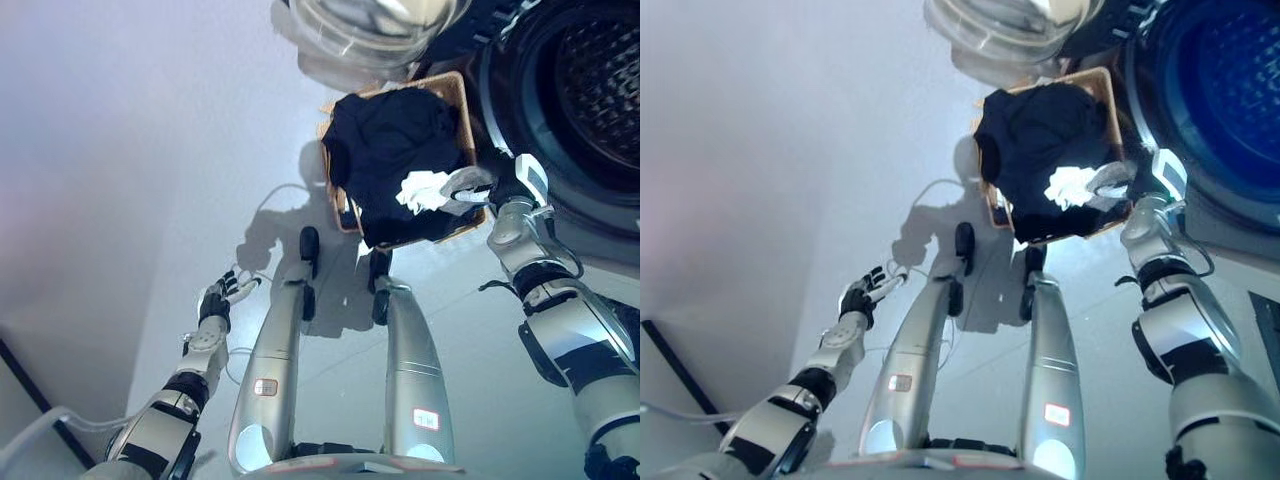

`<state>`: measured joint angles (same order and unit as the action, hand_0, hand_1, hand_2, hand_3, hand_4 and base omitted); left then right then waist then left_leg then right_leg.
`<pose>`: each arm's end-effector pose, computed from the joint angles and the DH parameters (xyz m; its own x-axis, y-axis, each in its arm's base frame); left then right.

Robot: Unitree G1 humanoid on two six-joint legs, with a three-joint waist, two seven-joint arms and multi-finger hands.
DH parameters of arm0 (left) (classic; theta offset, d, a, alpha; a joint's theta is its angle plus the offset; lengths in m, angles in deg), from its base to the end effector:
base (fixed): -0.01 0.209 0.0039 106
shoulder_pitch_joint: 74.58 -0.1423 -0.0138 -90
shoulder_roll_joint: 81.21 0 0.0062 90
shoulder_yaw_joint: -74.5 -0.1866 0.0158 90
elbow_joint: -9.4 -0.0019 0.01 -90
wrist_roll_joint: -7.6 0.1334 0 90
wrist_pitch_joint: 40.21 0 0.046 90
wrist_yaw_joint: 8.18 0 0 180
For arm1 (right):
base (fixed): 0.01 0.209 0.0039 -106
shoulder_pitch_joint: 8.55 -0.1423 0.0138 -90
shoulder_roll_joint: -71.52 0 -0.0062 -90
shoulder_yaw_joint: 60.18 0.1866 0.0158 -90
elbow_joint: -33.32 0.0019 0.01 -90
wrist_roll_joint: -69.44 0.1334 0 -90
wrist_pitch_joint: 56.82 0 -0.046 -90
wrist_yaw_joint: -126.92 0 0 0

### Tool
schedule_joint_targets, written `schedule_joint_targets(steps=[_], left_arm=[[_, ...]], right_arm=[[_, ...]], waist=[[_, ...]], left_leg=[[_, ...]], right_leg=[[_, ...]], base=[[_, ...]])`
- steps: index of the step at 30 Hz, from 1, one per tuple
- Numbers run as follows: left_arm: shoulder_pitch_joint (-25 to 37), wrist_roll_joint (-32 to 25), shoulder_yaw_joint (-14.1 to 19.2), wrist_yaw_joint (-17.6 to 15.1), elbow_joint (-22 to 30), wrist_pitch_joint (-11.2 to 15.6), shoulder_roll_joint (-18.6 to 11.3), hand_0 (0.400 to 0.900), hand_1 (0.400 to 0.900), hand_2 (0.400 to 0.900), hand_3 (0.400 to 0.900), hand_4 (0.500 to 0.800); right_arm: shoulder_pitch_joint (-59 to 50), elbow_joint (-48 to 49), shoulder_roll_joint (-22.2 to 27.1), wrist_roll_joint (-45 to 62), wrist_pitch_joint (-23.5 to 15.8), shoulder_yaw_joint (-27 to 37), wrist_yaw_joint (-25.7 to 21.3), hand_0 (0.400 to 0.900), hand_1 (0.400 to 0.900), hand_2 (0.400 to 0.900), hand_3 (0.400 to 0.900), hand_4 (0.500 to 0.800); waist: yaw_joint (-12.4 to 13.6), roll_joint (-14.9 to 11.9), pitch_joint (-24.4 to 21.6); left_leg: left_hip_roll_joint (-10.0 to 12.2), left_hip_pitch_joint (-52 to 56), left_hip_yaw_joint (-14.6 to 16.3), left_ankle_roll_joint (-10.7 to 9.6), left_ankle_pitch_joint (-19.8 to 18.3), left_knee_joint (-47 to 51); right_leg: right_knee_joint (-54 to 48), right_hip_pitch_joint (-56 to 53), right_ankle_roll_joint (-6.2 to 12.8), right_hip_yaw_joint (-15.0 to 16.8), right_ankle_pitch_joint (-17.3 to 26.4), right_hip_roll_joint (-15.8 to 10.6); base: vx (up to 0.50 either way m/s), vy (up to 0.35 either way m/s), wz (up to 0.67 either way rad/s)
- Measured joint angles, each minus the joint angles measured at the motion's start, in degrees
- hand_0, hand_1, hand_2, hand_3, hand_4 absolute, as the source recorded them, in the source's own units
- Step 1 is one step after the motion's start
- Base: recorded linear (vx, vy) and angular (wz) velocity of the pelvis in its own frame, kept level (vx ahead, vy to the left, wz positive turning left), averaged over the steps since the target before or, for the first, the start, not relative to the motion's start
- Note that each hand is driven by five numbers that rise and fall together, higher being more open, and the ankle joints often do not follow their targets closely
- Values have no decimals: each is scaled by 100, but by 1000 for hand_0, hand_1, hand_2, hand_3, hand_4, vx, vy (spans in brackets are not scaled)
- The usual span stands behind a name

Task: Put the clothes in the basket into the washing machine.

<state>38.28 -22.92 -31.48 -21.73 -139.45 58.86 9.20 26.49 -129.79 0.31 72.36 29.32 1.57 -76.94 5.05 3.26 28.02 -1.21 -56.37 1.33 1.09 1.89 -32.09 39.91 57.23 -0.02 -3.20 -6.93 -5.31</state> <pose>0.2365 0.1970 -0.0336 0.8377 0.2650 -0.4776 -0.2653 0.9617 0.0684 0.3315 -0.2740 0.1184 0.8755 -0.4759 0.0832 0.3651 0.5389 -0.7591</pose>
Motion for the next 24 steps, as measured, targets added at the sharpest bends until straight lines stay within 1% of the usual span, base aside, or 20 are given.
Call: schedule_joint_targets(steps=[2,4,10,11,12,15,17,24], left_arm=[[5,-106,-3,-6,112,1,-22,900,900,900,900,800],[17,-108,-6,-11,143,5,-36,900,900,900,900,800],[20,-208,-71,-99,296,15,-49,900,900,900,900,800],[20,-208,-76,-105,347,16,-50,900,900,900,900,800],[21,-208,-76,-109,391,20,-50,900,900,900,900,800],[21,-208,-110,-111,417,43,-49,900,900,900,900,800],[21,-208,-109,-136,426,113,-50,900,900,900,900,800],[29,-207,-110,-243,516,118,-51,900,900,900,900,800]], right_arm=[[-84,-105,1,-3,0,-83,-31,900,900,900,900,800],[-269,-323,4,-87,0,-193,-168,900,900,900,900,800],[-535,-527,21,-391,43,-206,-370,900,900,900,900,800],[-550,-527,33,-440,52,-210,-392,563,563,563,563,598],[-574,-528,44,-485,62,-248,-424,400,400,400,400,500],[-614,-530,101,-654,104,-414,-470,400,400,400,400,500],[-610,-531,174,-764,137,-425,-468,400,400,400,400,500],[-598,-523,233,-897,252,-424,-447,400,400,400,400,500]], waist=[[66,13,28],[106,29,45],[190,34,47],[199,34,46],[205,35,46],[234,41,41],[273,47,35],[297,48,30]], left_leg=[[2,-329,-4,-20,-24,-237],[5,-607,-9,-36,-35,-445],[1,-1119,-20,-50,-41,-786],[-3,-1157,-16,-57,-40,-796],[-5,-1189,-10,-74,-41,-787],[-9,-1224,3,-83,-36,-775],[-15,-1224,4,-84,-35,-772],[-76,-1138,-48,-83,-31,-788]], right_leg=[[267,345,-33,17,-30,-10],[487,642,-60,27,-47,-16],[915,1191,-85,49,-66,-42],[936,1241,-85,52,-67,-55],[935,1276,-85,48,-67,-67],[933,1324,-85,54,-66,-80],[931,1327,-85,54,-66,-92],[961,1247,-112,58,-99,-111]], base=[[-40,-3,9],[-25,4,5],[-11,1,4],[0,0,0],[0,0,0],[0,0,0],[0,0,0],[-1,1,0]])
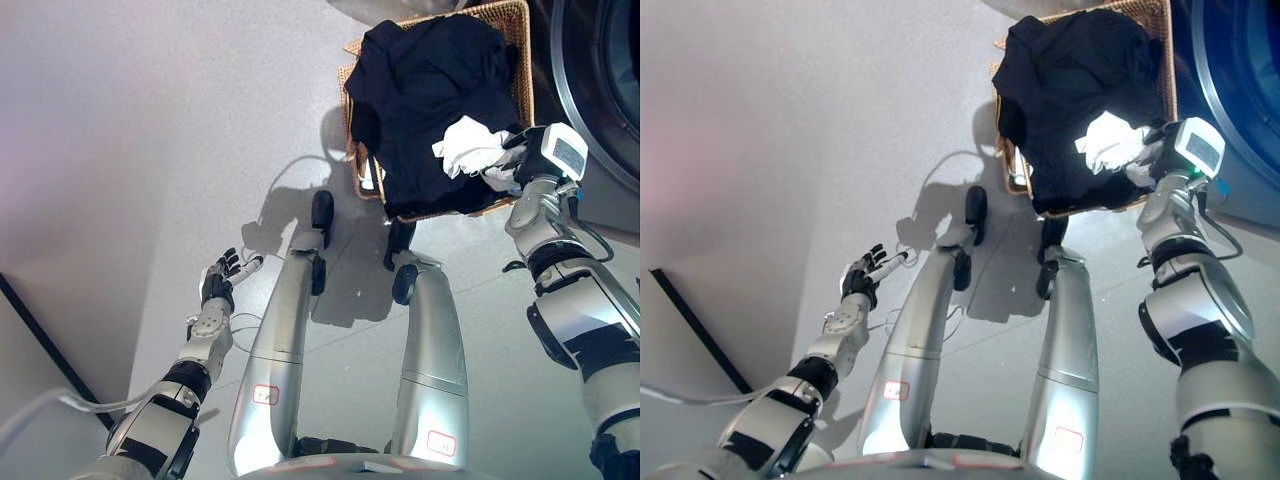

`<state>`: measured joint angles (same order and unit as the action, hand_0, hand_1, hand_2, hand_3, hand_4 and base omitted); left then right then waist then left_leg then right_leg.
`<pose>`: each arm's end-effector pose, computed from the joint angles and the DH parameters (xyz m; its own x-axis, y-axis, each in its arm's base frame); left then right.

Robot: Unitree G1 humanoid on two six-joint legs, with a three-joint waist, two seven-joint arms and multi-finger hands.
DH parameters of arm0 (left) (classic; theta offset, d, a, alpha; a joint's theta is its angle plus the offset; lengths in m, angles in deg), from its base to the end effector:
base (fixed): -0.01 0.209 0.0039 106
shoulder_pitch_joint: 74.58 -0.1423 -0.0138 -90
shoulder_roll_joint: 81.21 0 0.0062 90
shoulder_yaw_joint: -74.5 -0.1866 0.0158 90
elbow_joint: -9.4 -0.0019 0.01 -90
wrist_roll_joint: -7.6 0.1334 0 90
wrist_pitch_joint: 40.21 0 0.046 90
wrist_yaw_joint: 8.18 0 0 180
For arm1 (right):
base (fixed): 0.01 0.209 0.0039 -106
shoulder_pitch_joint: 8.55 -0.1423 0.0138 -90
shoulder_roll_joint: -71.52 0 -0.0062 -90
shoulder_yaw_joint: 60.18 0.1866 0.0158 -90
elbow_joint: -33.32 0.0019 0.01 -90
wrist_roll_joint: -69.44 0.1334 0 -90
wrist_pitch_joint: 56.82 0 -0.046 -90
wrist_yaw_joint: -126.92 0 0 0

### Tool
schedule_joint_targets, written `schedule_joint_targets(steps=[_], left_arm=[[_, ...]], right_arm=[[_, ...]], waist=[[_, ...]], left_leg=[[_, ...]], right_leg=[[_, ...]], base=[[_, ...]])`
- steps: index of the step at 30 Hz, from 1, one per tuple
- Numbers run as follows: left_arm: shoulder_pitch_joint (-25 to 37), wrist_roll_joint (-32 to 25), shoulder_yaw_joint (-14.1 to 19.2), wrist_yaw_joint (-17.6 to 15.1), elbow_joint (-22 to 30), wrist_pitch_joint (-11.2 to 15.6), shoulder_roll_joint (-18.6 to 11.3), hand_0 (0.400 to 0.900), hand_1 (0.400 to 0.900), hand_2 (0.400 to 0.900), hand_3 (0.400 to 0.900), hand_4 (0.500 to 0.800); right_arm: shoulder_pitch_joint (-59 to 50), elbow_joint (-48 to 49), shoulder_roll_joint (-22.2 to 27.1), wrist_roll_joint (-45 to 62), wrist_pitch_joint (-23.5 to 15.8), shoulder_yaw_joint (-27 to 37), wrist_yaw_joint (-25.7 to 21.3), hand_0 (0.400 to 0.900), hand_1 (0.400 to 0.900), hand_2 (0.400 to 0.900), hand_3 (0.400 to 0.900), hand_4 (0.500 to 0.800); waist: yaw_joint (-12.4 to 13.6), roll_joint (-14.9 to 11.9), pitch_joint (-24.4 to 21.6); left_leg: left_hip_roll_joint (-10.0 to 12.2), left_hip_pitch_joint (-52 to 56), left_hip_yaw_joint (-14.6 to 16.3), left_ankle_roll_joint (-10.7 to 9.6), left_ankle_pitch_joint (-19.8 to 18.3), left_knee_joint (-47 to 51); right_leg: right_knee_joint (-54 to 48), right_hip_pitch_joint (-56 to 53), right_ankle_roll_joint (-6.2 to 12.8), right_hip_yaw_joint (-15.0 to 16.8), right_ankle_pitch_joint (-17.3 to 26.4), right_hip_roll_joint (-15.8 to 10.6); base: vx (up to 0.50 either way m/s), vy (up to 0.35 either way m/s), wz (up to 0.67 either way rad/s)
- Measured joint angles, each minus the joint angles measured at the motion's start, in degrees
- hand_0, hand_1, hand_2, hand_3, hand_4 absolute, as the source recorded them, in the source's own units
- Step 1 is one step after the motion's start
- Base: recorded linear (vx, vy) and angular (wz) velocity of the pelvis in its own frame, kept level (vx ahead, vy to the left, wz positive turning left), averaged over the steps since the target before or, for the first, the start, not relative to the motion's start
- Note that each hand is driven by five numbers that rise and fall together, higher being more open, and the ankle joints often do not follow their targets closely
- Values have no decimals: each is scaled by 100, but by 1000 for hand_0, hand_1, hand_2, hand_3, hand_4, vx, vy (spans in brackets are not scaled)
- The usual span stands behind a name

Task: Put the clothes in the basket into the washing machine.

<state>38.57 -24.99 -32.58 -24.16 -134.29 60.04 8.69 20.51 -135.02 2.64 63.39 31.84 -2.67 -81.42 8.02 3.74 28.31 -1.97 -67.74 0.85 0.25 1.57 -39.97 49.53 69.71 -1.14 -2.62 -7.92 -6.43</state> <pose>0.2464 0.1907 -0.0202 0.8776 0.2675 -0.3979 -0.2815 0.9593 0.0240 0.3360 -0.2879 0.1442 0.8318 -0.5120 0.2143 0.4058 0.2975 -0.8642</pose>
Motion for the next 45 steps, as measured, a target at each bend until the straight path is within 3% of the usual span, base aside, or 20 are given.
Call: schedule_joint_targets(steps=[4,7,9,12,15,19,24,31,32,40,45], left_arm=[[46,0,5,-73,3,15,-7,900,900,900,900,800],[37,-2,14,-121,31,29,-22,900,900,900,900,800],[27,-6,117,-126,71,28,-22,900,900,900,900,800],[-36,-126,237,-188,11,1,-42,900,900,900,900,800],[-39,-226,401,-220,-199,-15,-65,900,900,900,900,800],[-34,-341,409,-219,-360,-51,-71,900,900,900,900,800],[-31,-350,387,-185,-386,-145,-78,900,900,900,900,800],[-84,-350,331,-99,-349,-170,-83,900,900,900,900,800],[-94,-350,320,-94,-341,-171,-81,900,900,900,900,800],[-186,-349,142,-102,-231,-170,-14,900,900,900,900,800],[-189,-349,121,-107,-226,-157,80,900,900,900,900,800]], right_arm=[[142,249,15,71,-10,142,-9,400,400,400,400,500],[606,1157,165,700,-217,594,-26,400,400,400,400,500],[1086,2031,215,1523,-485,1432,29,400,400,400,400,500],[1419,2436,137,2885,-923,2177,28,400,400,400,400,500],[1331,2332,-285,4610,-1405,3285,-18,400,400,400,400,500],[902,1872,-285,6298,-1726,3811,-21,400,400,400,400,500],[-129,875,-207,7544,-1826,3927,10,400,400,400,400,500],[-1144,258,75,7803,-1549,3770,120,400,400,400,400,500],[-1226,220,136,7804,-1537,3764,115,900,900,900,900,800],[-1580,265,533,7394,-1678,3610,-449,900,900,900,900,800],[-1581,314,551,7263,-1749,3595,-523,900,900,900,900,800]], waist=[[-70,-6,-4],[-202,-23,-116],[-268,-36,-118],[-399,-83,-146],[-547,-208,-206],[-704,-212,-206],[-639,-211,-206],[-246,-196,-211],[-205,-195,-211],[-29,67,-302],[-17,222,-397]], left_leg=[[-4,193,-40,18,-37,24],[-4,225,-100,19,-45,42],[-9,293,-109,18,-44,125],[-9,423,-120,29,-51,207],[-3,504,-132,54,-72,298],[1,657,-120,68,-134,322],[14,776,-72,70,-161,319],[-8,800,81,62,-161,380],[-12,799,100,61,-160,384],[-127,787,180,52,-134,448],[-128,782,184,49,-135,482]], right_leg=[[-66,-230,18,-36,-23,0],[-161,-319,33,-94,-41,6],[-253,-395,39,-105,-35,6],[-382,-542,46,-111,-31,16],[-539,-648,92,-137,20,34],[-641,-838,119,-132,44,47],[-635,-909,118,-66,42,69],[-503,-760,117,147,9,76],[-485,-742,113,163,11,70],[-278,-604,119,203,-107,-87],[-251,-569,106,212,-136,-85]], base=[[7,18,-8],[16,20,-12],[18,13,-9],[22,6,-6],[16,-8,-3],[24,-25,-2],[41,-40,-3],[55,-40,2],[68,-37,4],[56,-31,5],[15,-10,1]])
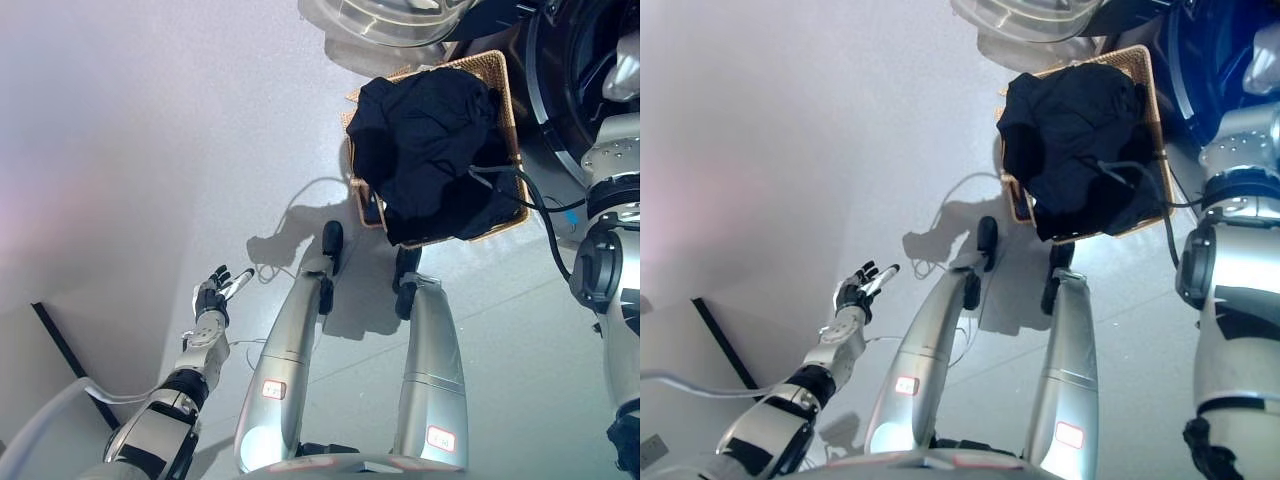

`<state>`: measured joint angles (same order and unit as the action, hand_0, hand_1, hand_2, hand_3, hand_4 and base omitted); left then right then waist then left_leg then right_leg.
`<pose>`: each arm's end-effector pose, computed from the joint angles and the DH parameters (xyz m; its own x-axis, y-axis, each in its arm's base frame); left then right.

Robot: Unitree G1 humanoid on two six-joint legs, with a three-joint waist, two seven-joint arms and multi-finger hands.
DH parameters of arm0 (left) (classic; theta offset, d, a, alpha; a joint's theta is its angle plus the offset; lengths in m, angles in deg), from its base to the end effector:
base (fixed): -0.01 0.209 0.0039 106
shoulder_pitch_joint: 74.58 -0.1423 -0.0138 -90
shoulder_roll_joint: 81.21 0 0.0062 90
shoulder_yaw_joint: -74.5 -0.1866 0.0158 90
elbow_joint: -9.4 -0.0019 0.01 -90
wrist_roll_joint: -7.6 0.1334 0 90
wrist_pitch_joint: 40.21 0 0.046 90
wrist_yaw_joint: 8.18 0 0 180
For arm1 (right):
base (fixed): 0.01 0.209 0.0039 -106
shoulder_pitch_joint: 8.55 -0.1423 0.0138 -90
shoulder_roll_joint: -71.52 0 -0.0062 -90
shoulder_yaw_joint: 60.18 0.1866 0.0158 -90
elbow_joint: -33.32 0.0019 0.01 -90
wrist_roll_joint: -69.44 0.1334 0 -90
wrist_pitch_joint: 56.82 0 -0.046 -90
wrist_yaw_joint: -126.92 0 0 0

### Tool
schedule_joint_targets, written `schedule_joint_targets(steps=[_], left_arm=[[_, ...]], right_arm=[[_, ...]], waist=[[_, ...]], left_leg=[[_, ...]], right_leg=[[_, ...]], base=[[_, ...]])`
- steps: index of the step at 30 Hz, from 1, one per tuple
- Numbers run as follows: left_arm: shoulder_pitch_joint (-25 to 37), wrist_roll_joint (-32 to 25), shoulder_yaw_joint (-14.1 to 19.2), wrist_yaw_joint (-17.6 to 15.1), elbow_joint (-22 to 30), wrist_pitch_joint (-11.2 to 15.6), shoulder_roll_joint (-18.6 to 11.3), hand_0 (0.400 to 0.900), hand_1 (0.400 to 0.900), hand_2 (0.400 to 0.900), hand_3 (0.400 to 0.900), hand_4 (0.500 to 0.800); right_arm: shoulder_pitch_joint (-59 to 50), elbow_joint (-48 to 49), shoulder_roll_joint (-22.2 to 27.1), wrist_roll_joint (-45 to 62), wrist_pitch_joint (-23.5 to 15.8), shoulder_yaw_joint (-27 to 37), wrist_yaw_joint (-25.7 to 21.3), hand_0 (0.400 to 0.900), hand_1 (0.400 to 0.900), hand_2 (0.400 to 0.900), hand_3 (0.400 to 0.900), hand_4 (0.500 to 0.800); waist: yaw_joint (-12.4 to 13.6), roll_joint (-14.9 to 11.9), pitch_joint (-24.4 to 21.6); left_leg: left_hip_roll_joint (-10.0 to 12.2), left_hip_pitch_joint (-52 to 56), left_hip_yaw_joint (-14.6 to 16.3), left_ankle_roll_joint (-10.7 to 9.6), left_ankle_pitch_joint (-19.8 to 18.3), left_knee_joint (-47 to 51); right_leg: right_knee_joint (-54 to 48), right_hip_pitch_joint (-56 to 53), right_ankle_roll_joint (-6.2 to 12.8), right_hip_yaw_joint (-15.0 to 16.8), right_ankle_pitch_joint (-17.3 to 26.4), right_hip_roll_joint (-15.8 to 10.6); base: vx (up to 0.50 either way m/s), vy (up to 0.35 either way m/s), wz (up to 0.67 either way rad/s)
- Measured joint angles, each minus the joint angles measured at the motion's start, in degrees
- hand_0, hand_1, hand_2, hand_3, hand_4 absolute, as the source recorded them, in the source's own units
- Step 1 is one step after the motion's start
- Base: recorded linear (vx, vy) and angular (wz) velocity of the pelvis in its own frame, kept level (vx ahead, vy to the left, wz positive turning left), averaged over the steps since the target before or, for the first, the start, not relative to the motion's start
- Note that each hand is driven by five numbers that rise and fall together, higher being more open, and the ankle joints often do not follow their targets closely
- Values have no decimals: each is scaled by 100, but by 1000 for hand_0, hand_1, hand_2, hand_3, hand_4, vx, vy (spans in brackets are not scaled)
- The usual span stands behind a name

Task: Put the clothes in the basket into the washing machine.

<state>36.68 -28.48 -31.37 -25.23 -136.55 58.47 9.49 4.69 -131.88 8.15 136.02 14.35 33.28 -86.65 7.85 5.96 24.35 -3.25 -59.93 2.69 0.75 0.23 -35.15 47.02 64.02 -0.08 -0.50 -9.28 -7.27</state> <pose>0.2333 0.1939 -0.0341 0.8109 0.3156 -0.4928 -0.3613 0.9324 0.0026 0.3314 -0.3183 0.2800 0.5054 -0.8563 -0.1064 0.5202 0.2040 0.8293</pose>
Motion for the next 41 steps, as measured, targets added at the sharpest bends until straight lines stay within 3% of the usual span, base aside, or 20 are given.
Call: schedule_joint_targets(steps=[9,12,15,19,22,25,28,31,36,38,41], left_arm=[[1,0,-16,-17,50,11,137,900,900,900,900,800],[-1,-1,0,-63,51,14,151,900,900,900,900,800],[-29,-1,203,-75,-48,-15,272,900,900,900,900,800],[-124,22,347,5,-354,-105,445,900,900,900,900,800],[-284,138,540,122,-738,-223,507,900,900,900,900,800],[-397,308,818,184,-1093,-261,552,900,900,900,900,800],[-736,482,917,198,-1291,-239,463,900,900,900,900,800],[-882,701,1123,314,-1557,-350,365,900,900,900,900,800],[-1405,1335,1254,560,-1935,-487,256,900,900,900,900,800],[-1643,1382,1441,633,-1991,-543,256,900,900,900,900,800],[-1858,1410,1463,742,-2090,-643,248,900,900,900,900,800]], right_arm=[[129,303,-12,-55,-132,-202,12,900,900,900,900,800],[822,1346,-241,-472,-274,-347,67,900,900,900,900,800],[2306,2848,-799,-1565,-211,-633,130,900,900,900,900,800],[3756,3256,-1516,-3170,39,-845,118,900,900,900,900,800],[4516,2932,-1942,-3755,427,-1125,202,900,900,900,900,800],[5163,2273,-1912,-4892,831,-1679,376,900,900,900,900,800],[5699,1412,-2301,-5621,1103,-1797,461,900,900,900,900,800],[6255,656,-2655,-5754,1303,-1661,893,900,900,900,900,800],[7013,-275,-3036,-5593,1599,-1221,1685,900,900,900,900,800],[7248,-491,-3113,-5567,1708,-963,1867,900,900,900,900,800],[7540,-629,-3109,-5318,1800,-589,1922,900,900,900,900,800]], waist=[[-67,30,-19],[-173,27,-20],[-392,-3,-7],[-530,-129,-27],[-665,-288,-85],[-679,-433,-111],[-672,-630,-447],[-676,-707,-710],[-707,-782,-1545],[-743,-833,-1866],[-825,-879,-2074]], left_leg=[[1,-33,-1,-34,24,46],[2,-43,-11,-33,31,44],[30,248,-98,-3,44,148],[67,1019,-153,-29,-3,520],[122,1725,-145,-11,-36,780],[124,2660,-176,34,-38,1167],[132,3569,-225,13,-25,1756],[139,4457,-293,86,125,2376],[83,5657,-185,167,438,3573],[64,6038,-126,113,531,4015],[75,6274,-116,99,482,4052]], right_leg=[[0,63,-14,-1,-8,3],[-23,50,-12,-24,-7,2],[-247,-331,-8,-128,-3,34],[-716,-1170,76,-178,13,102],[-1182,-1947,127,-186,98,193],[-1711,-2959,169,-248,173,204],[-2438,-3947,247,-322,275,256],[-3406,-5010,289,-420,604,302],[-4824,-6308,410,-469,1127,303],[-5194,-6619,414,-462,1218,305],[-5211,-6850,419,-458,1213,308]], base=[[-2,8,-2],[12,16,-14],[23,23,-12],[70,65,-14],[52,58,-7],[58,67,-1],[46,32,5],[21,62,0],[19,62,-8],[-5,53,-4],[-1,32,-7]])
